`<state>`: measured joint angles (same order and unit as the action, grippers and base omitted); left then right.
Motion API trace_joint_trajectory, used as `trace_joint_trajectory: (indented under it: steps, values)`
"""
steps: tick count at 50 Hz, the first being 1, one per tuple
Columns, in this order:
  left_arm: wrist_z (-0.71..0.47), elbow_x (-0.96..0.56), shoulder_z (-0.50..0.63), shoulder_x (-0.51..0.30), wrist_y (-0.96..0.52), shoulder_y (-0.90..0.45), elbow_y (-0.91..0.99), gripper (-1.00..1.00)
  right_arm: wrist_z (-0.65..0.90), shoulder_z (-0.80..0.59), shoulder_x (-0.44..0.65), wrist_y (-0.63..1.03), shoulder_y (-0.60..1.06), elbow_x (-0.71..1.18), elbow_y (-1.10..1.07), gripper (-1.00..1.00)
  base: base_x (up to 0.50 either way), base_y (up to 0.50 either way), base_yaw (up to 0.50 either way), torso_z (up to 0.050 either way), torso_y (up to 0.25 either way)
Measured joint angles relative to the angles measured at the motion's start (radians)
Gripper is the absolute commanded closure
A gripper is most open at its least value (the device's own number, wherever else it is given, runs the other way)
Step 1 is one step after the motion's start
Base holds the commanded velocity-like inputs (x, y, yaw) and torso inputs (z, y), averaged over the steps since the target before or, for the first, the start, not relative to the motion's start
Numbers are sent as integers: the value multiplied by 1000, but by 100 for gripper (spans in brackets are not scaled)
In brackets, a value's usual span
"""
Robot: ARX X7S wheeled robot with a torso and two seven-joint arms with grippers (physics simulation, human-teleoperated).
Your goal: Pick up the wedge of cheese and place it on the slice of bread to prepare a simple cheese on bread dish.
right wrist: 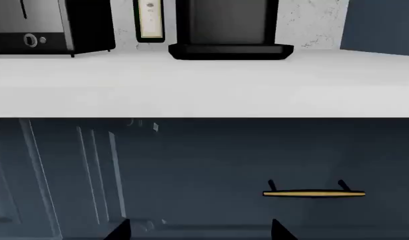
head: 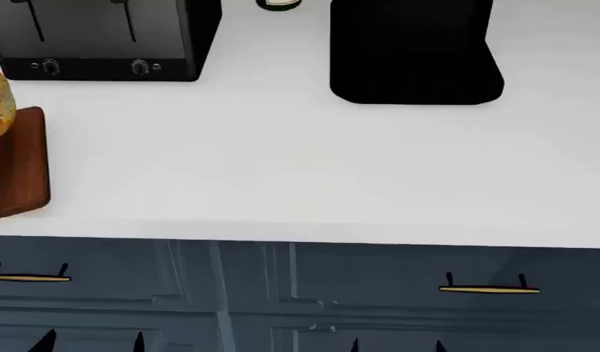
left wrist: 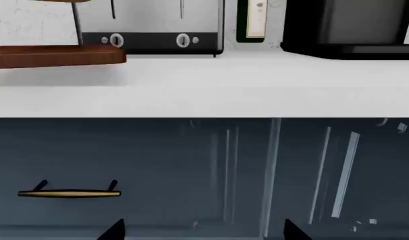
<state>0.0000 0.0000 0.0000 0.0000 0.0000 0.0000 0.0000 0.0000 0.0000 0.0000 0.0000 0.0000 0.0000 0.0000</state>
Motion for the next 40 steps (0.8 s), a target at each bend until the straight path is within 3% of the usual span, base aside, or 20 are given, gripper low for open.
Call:
trace_joint_trajectory:
  steps: [22, 40]
  values:
    - [-49, -44, 62, -51, -7, 3, 2, -100, 47, -63, 42, -16, 4, 12, 19, -100, 0, 0, 0, 0, 0]
    - [-43, -99, 96, -85, -2, 16, 30, -100, 87, -100, 71, -25, 3, 26, 14, -100, 0, 0, 0, 49, 0]
